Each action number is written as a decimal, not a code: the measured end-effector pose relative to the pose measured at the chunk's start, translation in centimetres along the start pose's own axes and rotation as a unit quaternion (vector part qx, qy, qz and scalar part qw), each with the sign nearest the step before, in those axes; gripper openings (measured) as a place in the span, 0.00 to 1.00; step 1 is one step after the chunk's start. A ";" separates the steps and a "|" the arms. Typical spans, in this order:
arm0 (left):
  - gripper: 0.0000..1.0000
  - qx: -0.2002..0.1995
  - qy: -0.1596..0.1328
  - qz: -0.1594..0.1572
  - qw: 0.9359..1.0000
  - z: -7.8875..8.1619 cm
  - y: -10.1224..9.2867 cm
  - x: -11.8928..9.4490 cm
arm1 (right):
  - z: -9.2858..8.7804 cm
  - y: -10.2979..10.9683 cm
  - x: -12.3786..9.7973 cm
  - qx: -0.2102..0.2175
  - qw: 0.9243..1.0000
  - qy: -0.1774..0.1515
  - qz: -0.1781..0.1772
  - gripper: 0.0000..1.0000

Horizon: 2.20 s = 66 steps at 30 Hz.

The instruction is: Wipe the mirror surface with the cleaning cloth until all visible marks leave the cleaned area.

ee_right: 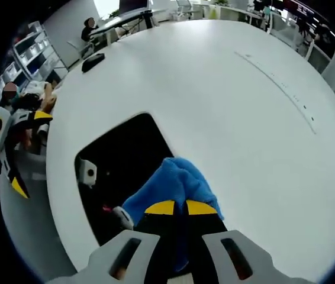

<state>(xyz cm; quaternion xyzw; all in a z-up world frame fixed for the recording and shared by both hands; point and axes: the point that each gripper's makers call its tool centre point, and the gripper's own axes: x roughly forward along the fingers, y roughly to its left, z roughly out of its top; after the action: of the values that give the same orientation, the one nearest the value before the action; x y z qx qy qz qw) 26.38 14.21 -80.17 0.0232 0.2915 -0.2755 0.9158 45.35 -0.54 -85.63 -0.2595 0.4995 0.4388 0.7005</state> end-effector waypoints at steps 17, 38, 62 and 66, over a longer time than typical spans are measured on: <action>0.99 0.002 0.002 -0.001 1.000 -0.1 0.0 0.0 | -1.1 -0.9 -0.4 -0.006 1.000 0.003 -0.022 0.00; 0.99 0.005 0.002 0.001 1.000 -0.1 0.0 0.0 | -2.4 0.9 -0.7 -0.007 0.999 -0.010 -0.052 0.00; 0.99 0.011 0.000 -0.002 1.000 0.1 -0.2 0.0 | -4.0 4.3 -1.3 0.008 0.998 -0.022 -0.060 0.00; 0.99 0.012 0.001 -0.003 1.000 0.0 -0.3 0.0 | -4.2 4.9 -1.4 0.014 0.998 -0.025 -0.057 0.00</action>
<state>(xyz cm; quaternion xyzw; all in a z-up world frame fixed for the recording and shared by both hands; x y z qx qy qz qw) 26.26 13.99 -80.09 0.0332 0.2889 -0.2815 0.9144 38.94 -2.05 -85.49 -0.2664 0.4722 0.3973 0.7404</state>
